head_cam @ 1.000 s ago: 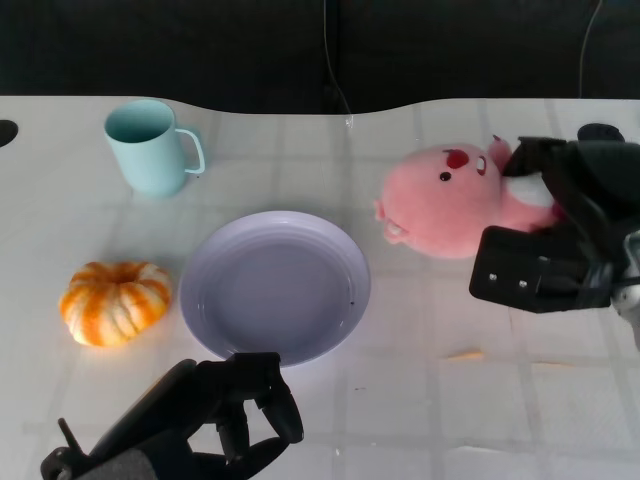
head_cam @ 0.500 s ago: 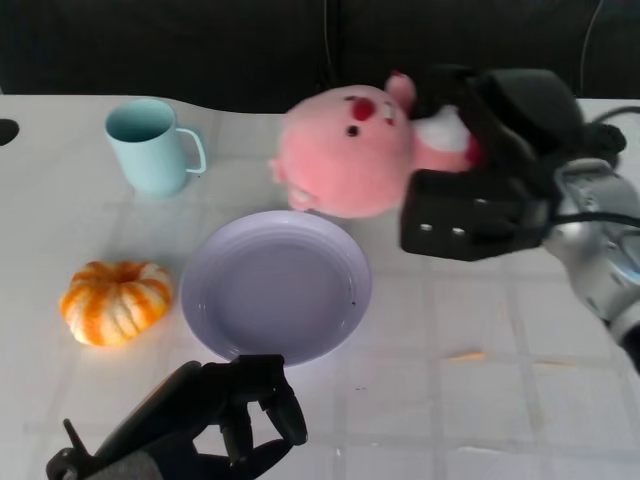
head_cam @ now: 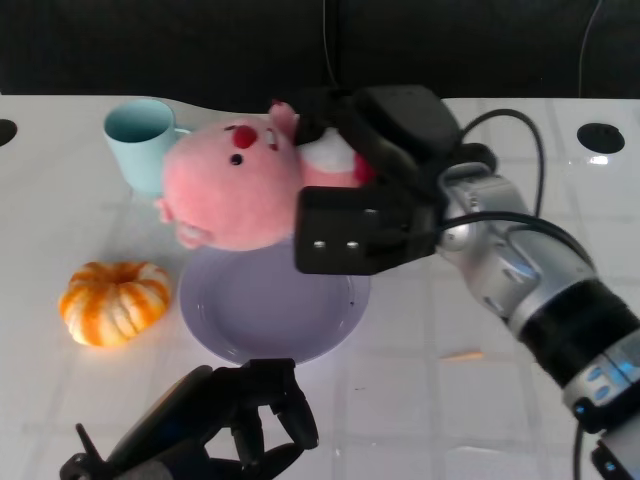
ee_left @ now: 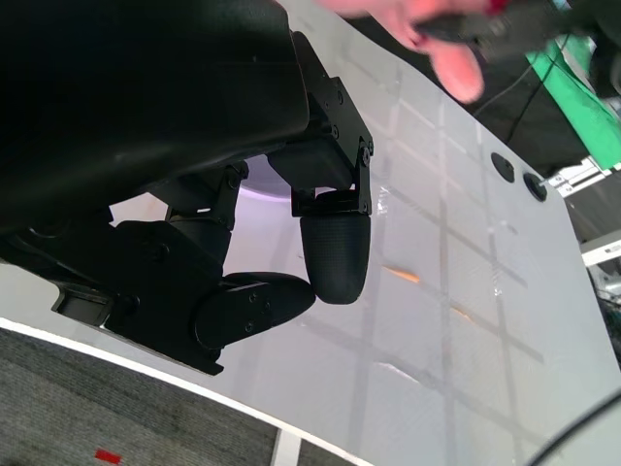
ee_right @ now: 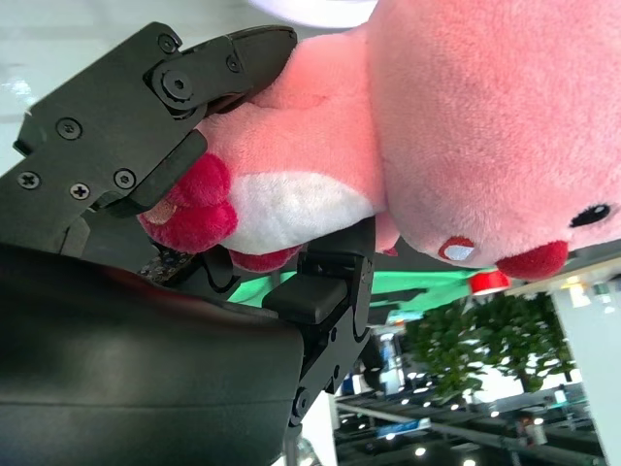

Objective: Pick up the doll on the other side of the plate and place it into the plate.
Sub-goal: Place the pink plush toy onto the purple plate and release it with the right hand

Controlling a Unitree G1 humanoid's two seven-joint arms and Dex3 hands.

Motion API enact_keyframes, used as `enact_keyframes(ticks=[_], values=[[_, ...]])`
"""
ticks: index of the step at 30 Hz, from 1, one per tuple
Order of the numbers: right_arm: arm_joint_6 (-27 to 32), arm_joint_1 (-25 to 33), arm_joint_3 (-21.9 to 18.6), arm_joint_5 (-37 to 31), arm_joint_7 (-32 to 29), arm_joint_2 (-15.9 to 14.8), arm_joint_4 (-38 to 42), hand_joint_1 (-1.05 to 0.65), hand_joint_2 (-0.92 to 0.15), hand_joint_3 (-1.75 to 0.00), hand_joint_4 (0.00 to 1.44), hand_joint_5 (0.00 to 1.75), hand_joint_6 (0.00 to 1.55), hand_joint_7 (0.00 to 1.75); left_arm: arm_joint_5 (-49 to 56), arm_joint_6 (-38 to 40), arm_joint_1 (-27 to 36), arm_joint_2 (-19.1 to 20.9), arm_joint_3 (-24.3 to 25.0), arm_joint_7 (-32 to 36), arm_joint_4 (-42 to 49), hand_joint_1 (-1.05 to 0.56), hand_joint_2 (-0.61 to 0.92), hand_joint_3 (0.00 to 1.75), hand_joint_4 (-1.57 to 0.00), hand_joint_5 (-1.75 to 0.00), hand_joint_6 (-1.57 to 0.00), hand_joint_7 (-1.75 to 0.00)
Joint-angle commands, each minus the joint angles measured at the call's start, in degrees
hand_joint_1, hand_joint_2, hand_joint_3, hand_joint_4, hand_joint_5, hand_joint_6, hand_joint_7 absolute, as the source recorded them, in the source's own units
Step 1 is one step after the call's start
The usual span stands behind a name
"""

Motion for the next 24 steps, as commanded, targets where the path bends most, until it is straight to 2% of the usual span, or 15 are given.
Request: enact_keyframes(ticks=[1,6,12,14,18,19,20,21,22,24], values=[[-0.82,-2.22,0.8,0.4,-0.2,1.33,2.13,-0.28,-0.65,-0.64,0.85,1.75,0.79,1.25,0.5,-0.42,0.12,0.25,0.14,0.92,0.2,-0.23,0.69,0.74,-0.65,-1.75,-0.67,-1.34],[-1.51,-2.26,1.96,0.8,1.31,2.62,4.88,-0.26,-0.7,-0.58,0.84,1.67,0.82,1.12,0.86,0.44,0.2,0.1,-0.08,0.99,-0.48,-0.24,0.7,0.74,-0.66,-1.75,-0.67,-1.34],[-2.55,-1.08,2.62,0.96,2.17,2.87,6.65,-0.23,-0.68,-0.61,0.87,1.65,0.86,1.13,1.56,0.37,0.28,0.29,-0.06,1.01,-1.0,-0.24,0.69,0.75,-0.67,-1.75,-0.67,-1.34],[-2.31,-0.81,2.6,1.31,3.44,2.6,6.43,-0.23,-0.69,-0.58,0.86,1.63,0.85,1.07,1.66,0.17,0.24,0.41,0.04,1.01,-0.93,-0.24,0.69,0.75,-0.68,-1.75,-0.67,-1.33],[-0.95,-1.38,2.51,2.35,9.36,1.92,5.64,-0.3,-0.87,-0.16,0.8,1.37,0.87,0.52,1.45,-0.29,-0.01,0.52,0.22,0.94,-0.41,-0.24,0.68,0.76,-0.68,-1.75,-0.68,-1.32],[-0.77,-1.52,2.58,2.48,10.82,1.68,5.44,-0.36,-0.9,-0.13,0.77,1.19,0.82,0.31,1.43,-0.32,-0.06,0.55,0.25,0.92,-0.31,-0.23,0.68,0.77,-0.68,-1.75,-0.68,-1.32],[-0.71,-1.74,2.82,2.46,12.54,1.28,5.3,-0.39,-0.91,-0.13,0.77,1.07,0.81,0.2,1.39,-0.26,-0.08,0.57,0.27,0.87,-0.26,-0.23,0.68,0.77,-0.68,-1.75,-0.68,-1.32],[-0.5,-1.97,3.03,2.55,14.75,0.83,5.0,-0.47,-0.92,-0.15,0.7,0.87,0.74,0.11,1.4,-0.2,-0.11,0.61,0.28,0.84,-0.21,-0.23,0.68,0.77,-0.67,-1.75,-0.68,-1.32],[-0.3,-2.03,3.13,2.74,16.73,0.4,4.55,-0.57,-0.92,-0.19,0.55,0.55,0.6,0.05,1.37,-0.32,-0.13,0.66,0.29,0.82,-0.07,-0.23,0.68,0.77,-0.67,-1.75,-0.68,-1.32],[-0.33,-1.55,3.12,2.87,18.56,-0.35,3.22,-0.67,-0.92,-0.21,0.41,0.28,0.45,0.01,1.27,-0.71,-0.17,0.71,0.3,0.86,0.29,-0.23,0.68,0.77,-0.66,-1.75,-0.67,-1.33]])
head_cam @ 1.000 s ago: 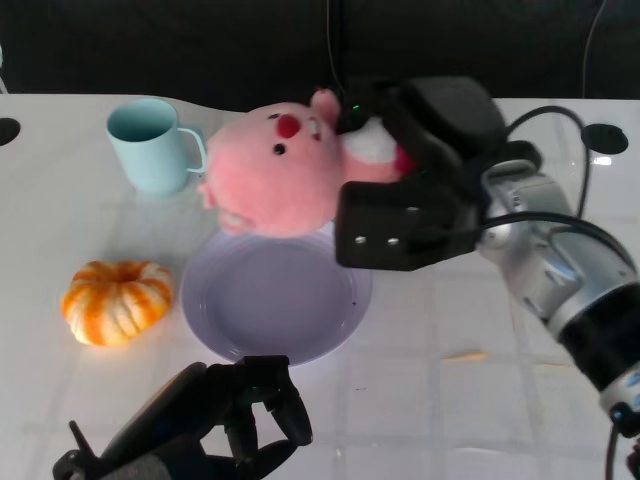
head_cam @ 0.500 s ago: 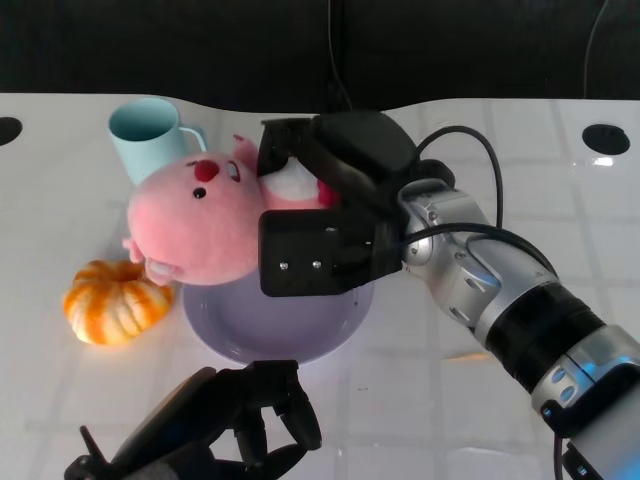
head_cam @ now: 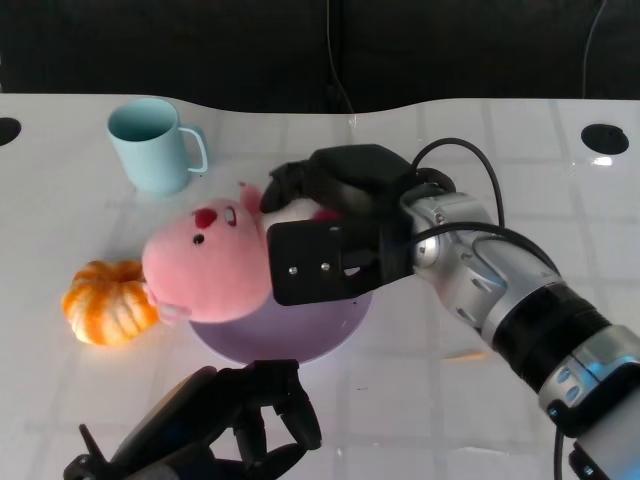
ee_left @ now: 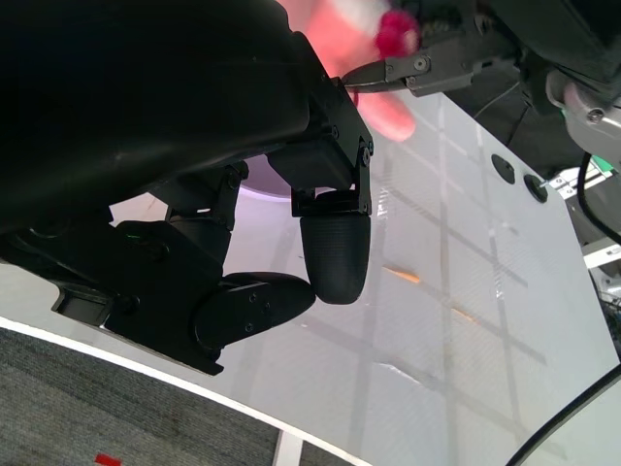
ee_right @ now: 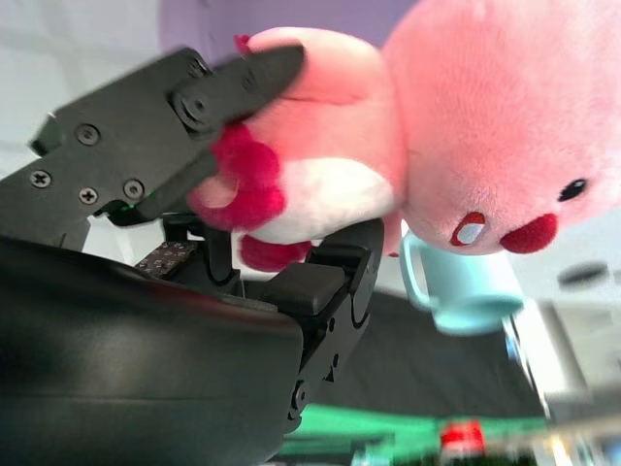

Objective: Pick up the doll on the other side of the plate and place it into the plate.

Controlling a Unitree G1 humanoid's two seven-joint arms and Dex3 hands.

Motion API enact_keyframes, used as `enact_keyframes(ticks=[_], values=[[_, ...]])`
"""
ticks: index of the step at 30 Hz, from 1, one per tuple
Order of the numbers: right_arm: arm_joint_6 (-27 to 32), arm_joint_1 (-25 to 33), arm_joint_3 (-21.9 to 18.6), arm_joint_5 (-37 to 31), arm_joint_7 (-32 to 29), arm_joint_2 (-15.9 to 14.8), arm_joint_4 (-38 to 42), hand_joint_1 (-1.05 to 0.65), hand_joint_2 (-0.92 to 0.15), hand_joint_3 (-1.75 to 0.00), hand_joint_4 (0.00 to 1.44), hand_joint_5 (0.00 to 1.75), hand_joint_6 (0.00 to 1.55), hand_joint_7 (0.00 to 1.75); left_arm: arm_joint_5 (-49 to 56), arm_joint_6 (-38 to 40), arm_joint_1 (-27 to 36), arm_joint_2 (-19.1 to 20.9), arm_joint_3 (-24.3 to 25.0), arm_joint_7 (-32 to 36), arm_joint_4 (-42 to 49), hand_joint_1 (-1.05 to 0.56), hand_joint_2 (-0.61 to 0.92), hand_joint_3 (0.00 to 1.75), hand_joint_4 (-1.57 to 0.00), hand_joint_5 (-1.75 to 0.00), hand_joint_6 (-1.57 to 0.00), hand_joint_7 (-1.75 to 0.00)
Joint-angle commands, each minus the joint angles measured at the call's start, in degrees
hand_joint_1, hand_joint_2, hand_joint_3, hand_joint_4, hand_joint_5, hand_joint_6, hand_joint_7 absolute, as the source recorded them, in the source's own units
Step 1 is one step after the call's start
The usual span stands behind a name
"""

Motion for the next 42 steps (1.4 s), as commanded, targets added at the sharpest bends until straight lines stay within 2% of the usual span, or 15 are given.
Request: enact_keyframes(ticks=[1,4,7,11,15,21,27,32,42], values=[[-0.15,-0.29,0.04,0.61,2.26,-2.04,-2.73,-0.73,-0.92,-0.22,0.35,0.2,0.37,0.0,0.13,-0.93,-0.21,0.85,0.5,0.4,0.65,-0.23,0.68,0.78,-0.66,-1.75,-0.67,-1.33],[0.06,0.22,0.53,0.22,3.62,-3.13,-4.79,-0.85,-0.92,-0.23,0.27,0.11,0.24,0.0,-0.06,-1.38,-0.27,0.81,0.55,0.4,1.06,-0.24,0.68,0.78,-0.66,-1.75,-0.67,-1.33],[0.93,0.24,1.35,-0.53,5.8,-4.19,-7.15,-0.91,-0.92,-0.26,0.24,0.09,0.18,0.0,0.03,-0.95,-0.26,0.72,0.56,0.37,0.95,-0.24,0.68,0.77,-0.67,-1.75,-0.67,-1.33],[1.59,0.5,1.52,-0.6,9.14,-5.99,-11.74,-0.93,-0.92,-0.27,0.27,0.1,0.19,0.01,0.13,-1.03,-0.23,0.77,0.51,0.36,0.9,-0.24,0.68,0.77,-0.66,-1.75,-0.67,-1.33],[1.57,2.48,-0.04,0.7,11.58,-8.62,-18.8,-0.92,-0.92,-0.27,0.3,0.12,0.22,0.02,0.21,-0.13,-0.17,0.67,0.44,0.24,0.39,-0.25,0.68,0.77,-0.66,-1.75,-0.67,-1.33],[3.21,9.69,-5.05,3.87,14.58,-13.9,-34.39,-0.75,-0.92,-0.22,0.42,0.16,0.31,0.05,0.47,-0.1,-0.24,0.62,0.25,0.43,0.08,-0.26,0.69,0.76,-0.66,-1.75,-0.67,-1.34],[3.94,19.08,-10.22,5.54,14.82,-19.46,-47.56,-0.56,-0.92,-0.15,0.53,0.22,0.44,0.08,0.17,-0.48,-0.69,0.57,0.42,0.47,0.7,-0.24,0.7,0.77,-0.67,-1.75,-0.67,-1.34],[2.57,25.73,-14.44,8.51,13.91,-22.4,-52.5,-0.37,-0.91,-0.05,0.64,0.3,0.54,0.09,0.0,-1.09,-1.14,0.47,0.51,0.55,1.38,-0.25,0.68,0.79,-0.7,-1.75,-0.68,-1.35],[3.09,36.97,-19.97,10.99,15.03,-27.28,-60.6,-0.17,-0.89,-0.02,0.65,0.38,0.64,0.09,0.35,0.58,-1.29,0.27,0.2,0.36,0.51,-0.25,0.67,0.8,-0.69,-1.75,-0.68,-1.35]])
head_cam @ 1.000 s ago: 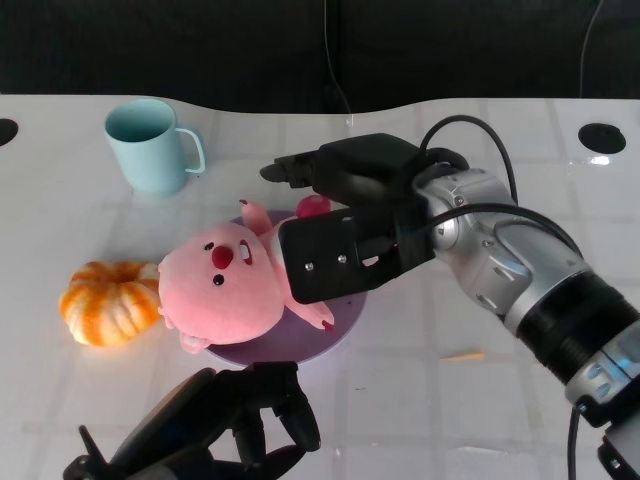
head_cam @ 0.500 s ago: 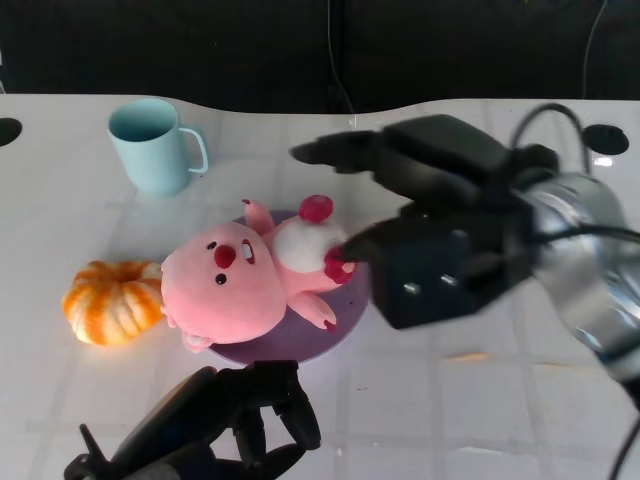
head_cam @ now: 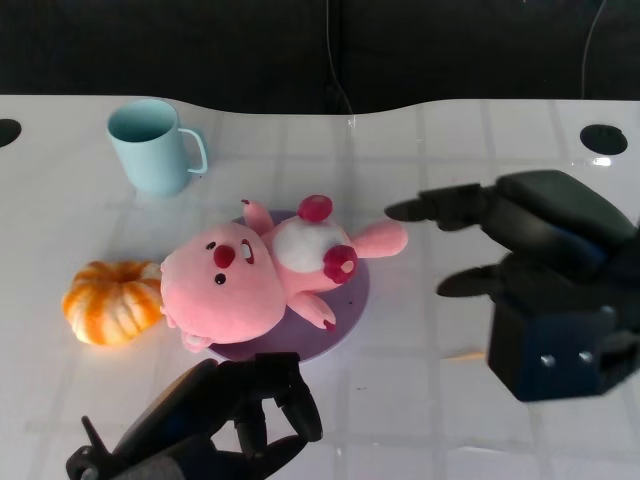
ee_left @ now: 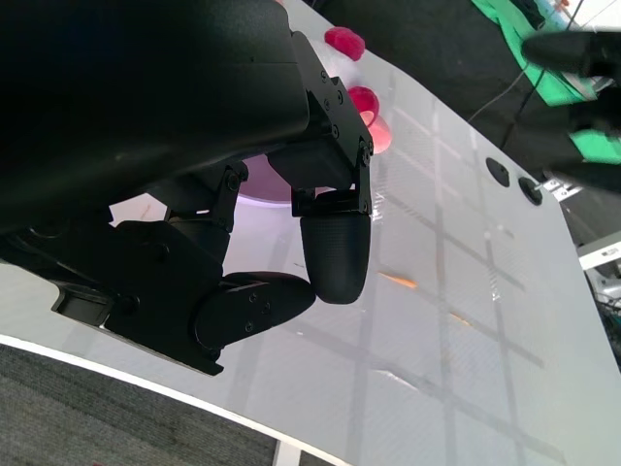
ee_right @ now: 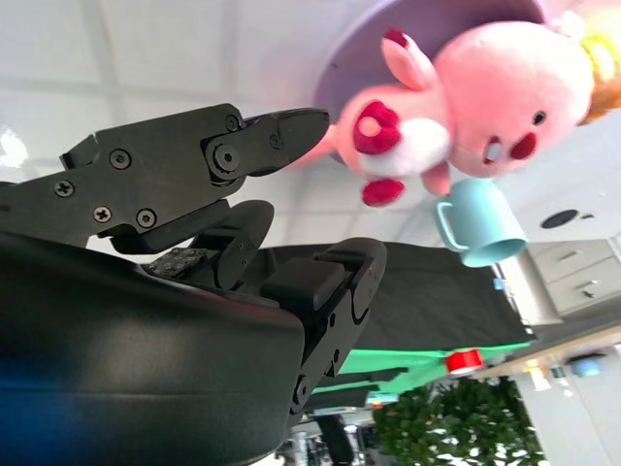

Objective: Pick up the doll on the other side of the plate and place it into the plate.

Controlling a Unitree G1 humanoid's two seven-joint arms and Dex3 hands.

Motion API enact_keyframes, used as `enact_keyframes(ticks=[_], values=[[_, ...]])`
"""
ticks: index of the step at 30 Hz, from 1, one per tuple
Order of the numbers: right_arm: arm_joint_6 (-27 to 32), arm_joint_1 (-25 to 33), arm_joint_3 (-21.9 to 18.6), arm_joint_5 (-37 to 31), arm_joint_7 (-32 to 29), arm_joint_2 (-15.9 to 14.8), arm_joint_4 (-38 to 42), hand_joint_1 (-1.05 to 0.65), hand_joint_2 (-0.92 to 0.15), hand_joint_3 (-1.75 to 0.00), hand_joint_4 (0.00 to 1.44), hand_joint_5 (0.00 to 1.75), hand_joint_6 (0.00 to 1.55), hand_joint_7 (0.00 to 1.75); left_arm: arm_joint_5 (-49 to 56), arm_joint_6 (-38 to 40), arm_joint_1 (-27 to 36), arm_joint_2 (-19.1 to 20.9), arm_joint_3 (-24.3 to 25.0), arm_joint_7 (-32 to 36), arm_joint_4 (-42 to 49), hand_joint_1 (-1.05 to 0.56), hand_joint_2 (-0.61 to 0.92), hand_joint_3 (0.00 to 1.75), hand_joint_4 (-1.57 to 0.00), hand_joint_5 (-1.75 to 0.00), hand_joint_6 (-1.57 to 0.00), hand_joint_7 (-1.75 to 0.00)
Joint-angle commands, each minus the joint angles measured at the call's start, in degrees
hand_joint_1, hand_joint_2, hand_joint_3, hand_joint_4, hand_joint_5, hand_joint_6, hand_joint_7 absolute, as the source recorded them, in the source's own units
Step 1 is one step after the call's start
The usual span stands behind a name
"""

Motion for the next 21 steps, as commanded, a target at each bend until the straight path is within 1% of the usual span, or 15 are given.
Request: enact_keyframes(ticks=[1,3,5,7,8,9,10,12,15,18,20,21], values=[[0.14,3.65,-2.37,1.27,0.65,-2.72,-2.57,-0.15,-0.89,-0.02,0.66,0.38,0.66,0.09,0.27,0.91,0.25,0.45,0.25,0.3,-0.63,-0.25,0.67,0.8,-0.69,-1.75,-0.68,-1.34],[-0.2,5.72,-3.08,0.97,0.84,-4.29,-3.6,-0.1,-0.88,-0.01,0.74,0.42,0.75,0.12,0.1,0.81,0.28,0.43,0.29,0.34,-0.57,-0.25,0.67,0.81,-0.69,-1.75,-0.68,-1.34],[-0.43,7.8,-3.75,0.81,0.75,-5.55,-4.4,-0.09,-0.9,-0.02,0.81,0.42,0.81,0.12,0.1,0.34,0.25,0.45,0.29,0.46,-0.23,-0.25,0.67,0.81,-0.69,-1.75,-0.68,-1.34],[-0.26,9.81,-4.5,1.41,0.66,-6.22,-4.99,-0.06,-0.9,-0.02,0.88,0.44,0.89,0.13,0.18,0.12,0.23,0.49,0.27,0.51,-0.15,-0.25,0.67,0.8,-0.69,-1.75,-0.68,-1.34],[-0.22,10.71,-4.92,1.88,0.68,-6.39,-5.2,-0.04,-0.91,-0.02,0.92,0.51,0.94,0.13,0.21,0.21,0.24,0.51,0.26,0.47,-0.25,-0.25,0.67,0.8,-0.69,-1.75,-0.68,-1.34],[0.37,11.76,-5.22,1.65,1.3,-7.06,-5.78,-0.04,-0.91,-0.02,0.9,0.65,0.98,0.1,0.29,0.71,0.33,0.52,0.26,0.38,-0.63,-0.26,0.67,0.8,-0.69,-1.75,-0.68,-1.33],[0.8,12.45,-5.4,1.42,1.77,-7.55,-6.22,-0.06,-0.92,-0.06,0.88,0.72,1.01,0.09,0.34,1.08,0.39,0.53,0.25,0.31,-0.91,-0.26,0.68,0.8,-0.68,-1.75,-0.68,-1.33],[0.69,14.13,-5.95,1.11,2.1,-8.59,-7.07,-0.07,-0.92,-0.1,0.86,0.78,1.04,0.07,0.3,1.04,0.49,0.57,0.33,0.36,-1.05,-0.26,0.68,0.8,-0.68,-1.75,-0.68,-1.33],[0.39,17.06,-6.8,0.86,1.95,-9.65,-9.01,-0.05,-0.92,-0.1,0.9,0.84,1.12,0.11,0.25,0.46,0.46,0.9,0.62,0.38,-0.93,-0.25,0.68,0.79,-0.68,-1.75,-0.68,-1.34],[2.21,19.35,-6.87,0.72,2.09,-8.91,-11.32,-0.05,-0.92,-0.12,0.83,1.18,1.19,0.13,-0.32,-0.34,0.24,1.33,1.07,0.05,-0.53,-0.25,0.68,0.78,-0.69,-1.75,-0.68,-1.34],[3.04,20.18,-6.45,0.78,1.62,-8.07,-11.41,-0.04,-0.92,-0.14,0.82,1.36,1.21,0.16,-0.84,-0.37,0.24,1.55,1.41,-0.16,-0.46,-0.25,0.68,0.78,-0.69,-1.75,-0.68,-1.34],[2.96,20.48,-6.01,0.28,0.98,-7.76,-10.87,-0.04,-0.92,-0.15,0.81,1.4,1.22,0.18,-0.97,-0.4,0.24,1.7,1.56,-0.21,-0.48,-0.25,0.68,0.78,-0.69,-1.75,-0.68,-1.34]])
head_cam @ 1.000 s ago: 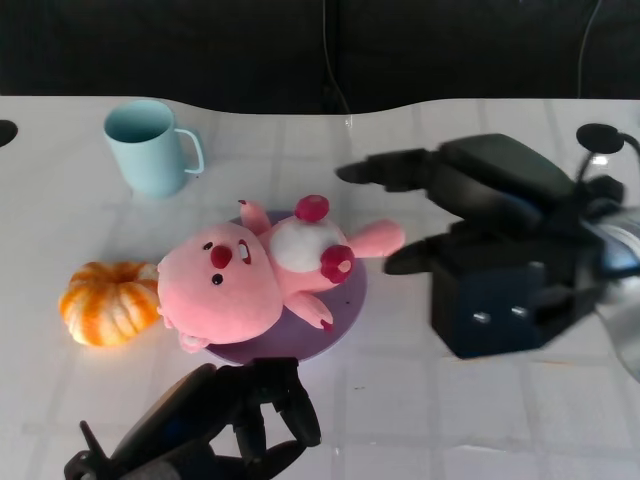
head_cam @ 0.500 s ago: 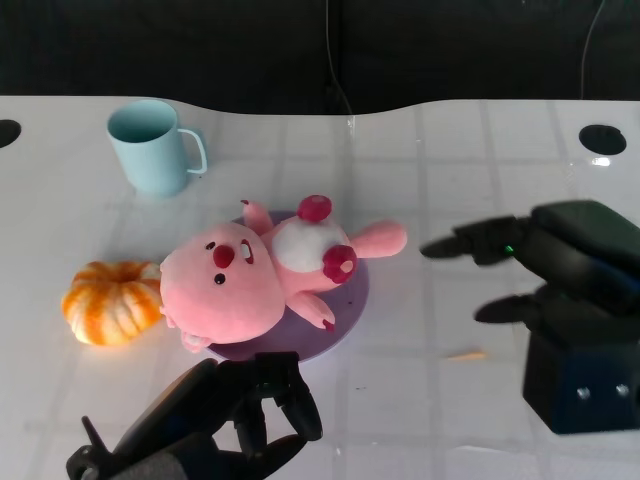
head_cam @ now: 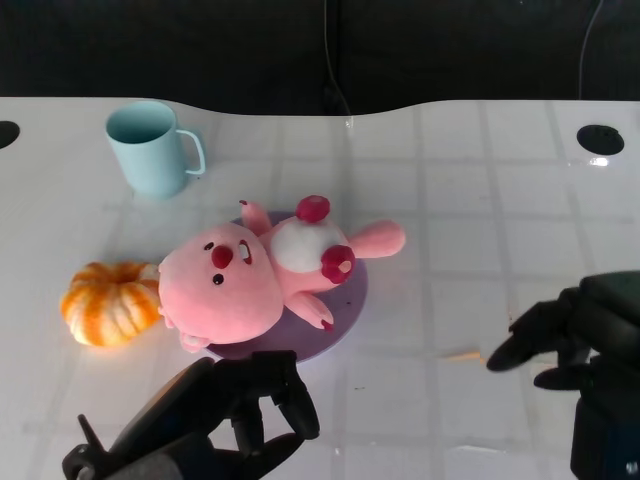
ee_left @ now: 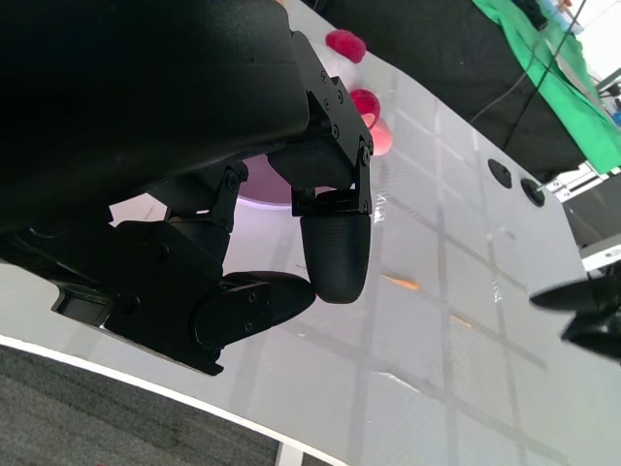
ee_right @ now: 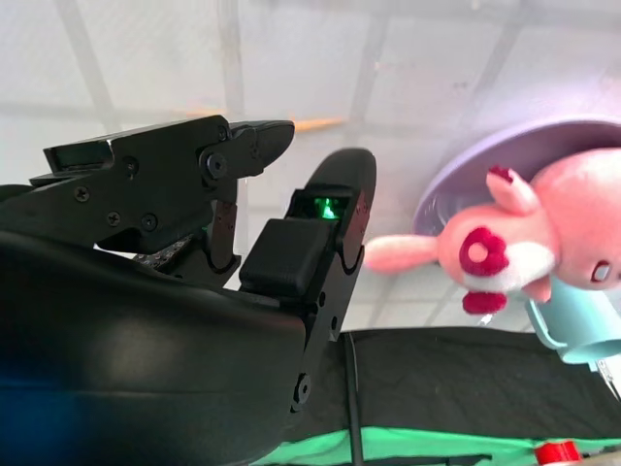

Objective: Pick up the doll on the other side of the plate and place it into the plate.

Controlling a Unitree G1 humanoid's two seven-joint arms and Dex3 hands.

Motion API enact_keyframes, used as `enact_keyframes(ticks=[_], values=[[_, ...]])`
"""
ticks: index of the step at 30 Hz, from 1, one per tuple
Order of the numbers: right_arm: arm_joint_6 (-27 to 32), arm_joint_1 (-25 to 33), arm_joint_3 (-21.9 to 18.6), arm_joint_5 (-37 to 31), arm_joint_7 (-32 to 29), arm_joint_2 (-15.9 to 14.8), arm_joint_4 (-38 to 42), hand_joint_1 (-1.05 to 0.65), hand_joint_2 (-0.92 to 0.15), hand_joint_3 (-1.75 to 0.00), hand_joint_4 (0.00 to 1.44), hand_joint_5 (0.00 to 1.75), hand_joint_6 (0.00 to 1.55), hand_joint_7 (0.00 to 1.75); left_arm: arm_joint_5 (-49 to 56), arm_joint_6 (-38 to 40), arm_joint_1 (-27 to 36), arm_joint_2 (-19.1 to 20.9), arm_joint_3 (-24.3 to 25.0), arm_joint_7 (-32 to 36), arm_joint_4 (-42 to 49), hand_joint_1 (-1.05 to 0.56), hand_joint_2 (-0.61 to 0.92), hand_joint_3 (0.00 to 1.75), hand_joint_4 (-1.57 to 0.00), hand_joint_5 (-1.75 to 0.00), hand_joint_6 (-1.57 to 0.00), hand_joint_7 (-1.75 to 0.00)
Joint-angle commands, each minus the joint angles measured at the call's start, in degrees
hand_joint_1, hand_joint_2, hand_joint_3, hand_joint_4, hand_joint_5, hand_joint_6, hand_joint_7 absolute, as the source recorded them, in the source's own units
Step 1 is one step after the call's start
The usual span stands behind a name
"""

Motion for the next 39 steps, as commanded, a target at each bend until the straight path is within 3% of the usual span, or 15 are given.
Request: enact_keyframes(ticks=[1,2,3,5,10,19,26,29,34,39], values=[[0.5,1.25,0.64,-1.12,-1.34,0.66,0.63,-0.05,-0.92,-0.17,0.8,1.47,1.2,0.23,-0.59,-0.42,0.26,1.32,1.27,-0.23,-0.2,-0.26,0.68,0.77,-0.68,-1.75,-0.68,-1.34],[0.36,1.42,0.99,-1.68,-1.69,0.75,1.16,-0.06,-0.91,-0.2,0.79,1.51,1.16,0.33,-0.56,-0.24,0.26,1.45,1.33,-0.27,-0.32,-0.26,0.68,0.76,-0.67,-1.75,-0.68,-1.34],[0.27,1.52,1.18,-2.05,-1.88,0.82,1.47,-0.08,-0.9,-0.23,0.78,1.55,1.02,0.6,-0.54,-0.11,0.27,1.53,1.36,-0.28,-0.41,-0.26,0.69,0.75,-0.67,-1.75,-0.67,-1.34],[0.3,1.73,1.69,-2.4,-1.87,0.93,2.12,-0.08,-0.87,-0.31,0.78,1.6,0.87,0.93,-0.54,0.99,0.4,1.65,1.38,-0.54,-1.01,-0.25,0.7,0.74,-0.66,-1.75,-0.67,-1.34],[-0.47,2.65,2.42,-2.69,-2.66,1.04,3.02,-0.09,-0.7,-0.65,0.79,1.66,0.79,1.18,-0.72,2.0,0.89,1.92,1.35,-0.72,-1.99,-0.24,0.73,0.69,-0.66,-1.75,-0.65,-1.38],[-5.54,2.97,2.77,-2.19,-5.99,1.46,6.29,-0.08,-0.59,-0.75,0.84,1.73,0.87,1.22,-1.12,1.94,1.02,1.82,1.15,-0.46,-2.16,-0.24,0.74,0.66,-0.66,-1.75,-0.64,-1.38],[-6.45,2.77,3.19,-1.43,-6.36,2.69,7.8,-0.08,-0.61,-0.71,0.83,1.71,0.87,1.13,-1.17,2.1,1.13,1.71,1.08,-0.42,-2.2,-0.24,0.74,0.65,-0.66,-1.75,-0.65,-1.38],[-6.99,2.03,4.06,-1.65,-6.34,3.28,9.0,-0.07,-0.54,-0.85,0.83,1.71,0.86,1.19,-1.6,1.73,1.06,1.68,1.27,-0.5,-1.86,-0.23,0.74,0.64,-0.64,-1.75,-0.64,-1.38],[-6.95,1.0,5.35,-2.32,-6.66,4.04,10.21,-0.11,-0.63,-0.67,0.84,1.7,0.9,1.07,-1.58,1.58,0.99,2.0,1.38,-0.66,-1.68,-0.24,0.74,0.64,-0.65,-1.75,-0.65,-1.37],[-6.94,0.46,6.05,-2.24,-6.71,4.5,10.87,-0.11,-0.62,-0.7,0.83,1.74,0.88,1.16,-1.48,1.3,1.06,2.15,1.42,-0.59,-1.43,-0.23,0.75,0.65,-0.66,-1.75,-0.65,-1.38]])
